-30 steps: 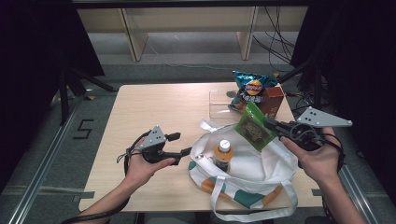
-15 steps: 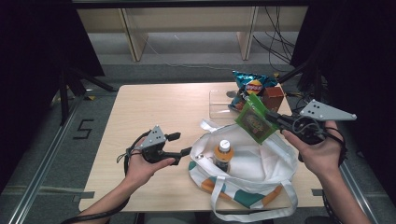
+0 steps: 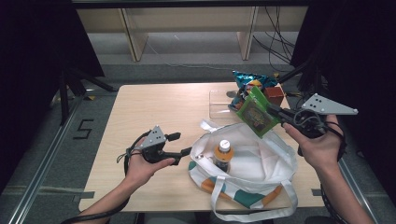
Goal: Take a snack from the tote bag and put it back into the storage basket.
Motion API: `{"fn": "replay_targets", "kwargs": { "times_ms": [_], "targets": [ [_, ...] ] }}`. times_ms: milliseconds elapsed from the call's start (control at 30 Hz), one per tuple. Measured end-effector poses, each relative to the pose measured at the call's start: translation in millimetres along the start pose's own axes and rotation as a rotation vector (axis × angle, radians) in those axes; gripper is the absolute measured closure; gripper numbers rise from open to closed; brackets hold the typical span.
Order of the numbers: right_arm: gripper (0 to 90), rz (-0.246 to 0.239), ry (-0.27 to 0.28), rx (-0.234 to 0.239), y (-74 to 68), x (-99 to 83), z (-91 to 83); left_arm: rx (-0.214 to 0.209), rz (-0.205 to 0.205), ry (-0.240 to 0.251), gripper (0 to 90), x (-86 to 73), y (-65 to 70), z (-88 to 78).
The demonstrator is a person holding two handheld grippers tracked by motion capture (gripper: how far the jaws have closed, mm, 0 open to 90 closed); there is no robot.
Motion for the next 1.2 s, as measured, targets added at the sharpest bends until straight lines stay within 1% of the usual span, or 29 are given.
{"fn": "replay_targets", "kwargs": {
  "times_ms": [33, 67, 100, 167, 200, 233, 267, 300, 333, 467, 500, 533, 600, 633, 667, 700, 733, 767, 800, 833, 867, 900, 933, 967, 1000, 1033, 1067, 1133, 1200],
  "targets": [
    [90.0, -0.006, 0.004, -0.007, 1.5, 0.5, 0.7, 0.000, 0.000, 0.000, 29.3, 0.0, -0.1, 0.1],
    [90.0, 0.001, 0.003, -0.006, 1.6, 0.7, 1.1, 0.000, -0.001, 0.000, 29.3, 0.0, 0.0, 0.1],
    [90.0, -0.015, 0.007, -0.013, 3.7, 1.8, 2.1, 0.000, -0.001, 0.000, 29.2, 0.0, -0.1, 0.1],
    [90.0, 0.003, 0.005, -0.009, 3.1, 2.8, 3.7, 0.000, -0.001, 0.001, 29.3, 0.1, -0.1, 0.0],
    [90.0, -0.004, 0.015, -0.010, 4.0, 3.5, 5.2, 0.000, -0.001, 0.001, 29.3, 0.1, -0.1, 0.1],
    [90.0, -0.023, 0.014, -0.013, 6.0, 4.6, 6.2, 0.000, -0.001, 0.000, 29.3, 0.1, -0.1, 0.1],
    [90.0, -0.015, 0.010, -0.013, 5.9, 5.3, 7.3, 0.000, 0.000, 0.001, 29.3, 0.1, -0.1, 0.0],
    [90.0, -0.013, 0.018, -0.014, 6.2, 5.8, 9.3, -0.001, 0.000, 0.001, 29.3, 0.2, 0.0, 0.0],
    [90.0, -0.005, 0.007, -0.017, 6.1, 6.2, 9.9, -0.001, 0.000, 0.002, 29.3, 0.3, -0.1, -0.2],
    [90.0, -0.018, 0.015, -0.023, 9.9, 7.9, 15.8, -0.005, -0.003, 0.011, 29.3, 0.6, -0.7, -0.1],
    [90.0, -0.013, 0.012, -0.016, 10.1, 8.1, 16.8, -0.005, -0.004, 0.011, 29.3, 0.7, -0.7, -0.1],
    [90.0, -0.006, 0.009, -0.025, 10.6, 8.3, 17.1, -0.005, -0.003, 0.011, 29.3, 0.7, -0.6, -0.1],
    [90.0, -0.015, 0.019, -0.027, 13.4, 8.8, 19.6, -0.005, -0.003, 0.011, 29.3, 0.7, -0.5, 0.0],
    [90.0, -0.006, 0.015, -0.032, 13.9, 8.9, 20.4, -0.005, -0.004, 0.011, 29.3, 0.7, -0.6, 0.1],
    [90.0, -0.007, 0.013, -0.028, 14.9, 9.4, 21.3, -0.005, -0.005, 0.011, 29.3, 0.7, -0.7, 0.2],
    [90.0, -0.021, 0.016, -0.038, 17.0, 10.3, 21.9, -0.004, -0.004, 0.012, 29.3, 0.7, -0.9, 0.2],
    [90.0, -0.008, 0.021, -0.041, 16.6, 10.6, 23.2, -0.004, -0.005, 0.011, 29.3, 0.7, -1.0, 0.3],
    [90.0, -0.027, 0.024, -0.036, 18.8, 11.3, 24.5, -0.003, -0.005, 0.010, 29.3, 0.6, -1.0, 0.2],
    [90.0, -0.007, 0.012, -0.046, 18.0, 11.3, 24.5, 0.002, -0.003, 0.004, 29.3, 0.4, -1.1, -0.2],
    [90.0, -0.015, 0.023, -0.045, 19.3, 11.8, 26.5, 0.002, -0.003, 0.005, 29.3, 0.4, -1.0, -0.1],
    [90.0, -0.008, 0.015, -0.038, 19.3, 11.9, 27.1, 0.003, -0.007, 0.004, 29.3, 0.2, -0.8, -0.1],
    [90.0, -0.021, 0.025, -0.054, 21.7, 12.6, 28.1, 0.003, -0.007, 0.004, 29.3, 0.2, -0.7, 0.0],
    [90.0, -0.019, 0.019, -0.053, 22.7, 12.7, 28.4, 0.003, -0.007, 0.004, 29.3, 0.2, -0.8, 0.0],
    [90.0, -0.022, 0.029, -0.051, 24.1, 13.2, 30.1, 0.002, -0.006, 0.004, 29.2, 0.3, -1.0, -0.1],
    [90.0, 0.000, 0.016, -0.061, 23.4, 12.6, 29.4, 0.001, -0.004, 0.004, 29.3, 0.4, -1.2, -0.3],
    [90.0, -0.032, 0.024, -0.058, 27.0, 13.3, 30.9, 0.001, -0.004, 0.005, 29.3, 0.5, -1.3, -0.5],
    [90.0, -0.008, 0.017, -0.064, 25.9, 12.8, 31.3, 0.002, -0.003, 0.005, 29.2, 0.5, -1.5, -0.6],
    [90.0, -0.019, 0.016, -0.068, 28.7, 12.2, 32.7, 0.002, -0.003, 0.004, 29.2, 0.6, -1.7, -0.6],
    [90.0, -0.001, 0.010, -0.071, 29.5, 11.1, 33.9, -0.002, -0.004, 0.008, 29.3, 0.7, -1.4, -0.2]
  ]
}}
Point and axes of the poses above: each handheld gripper's, and its own axes: z roughly forward along the jaws, x roughly out of its top, y roughly to its right, the point moved 5 cm from there along z, roughly forward along the jaws, and after that the axes turned 12 degrees about y, right-handed, at the moved point
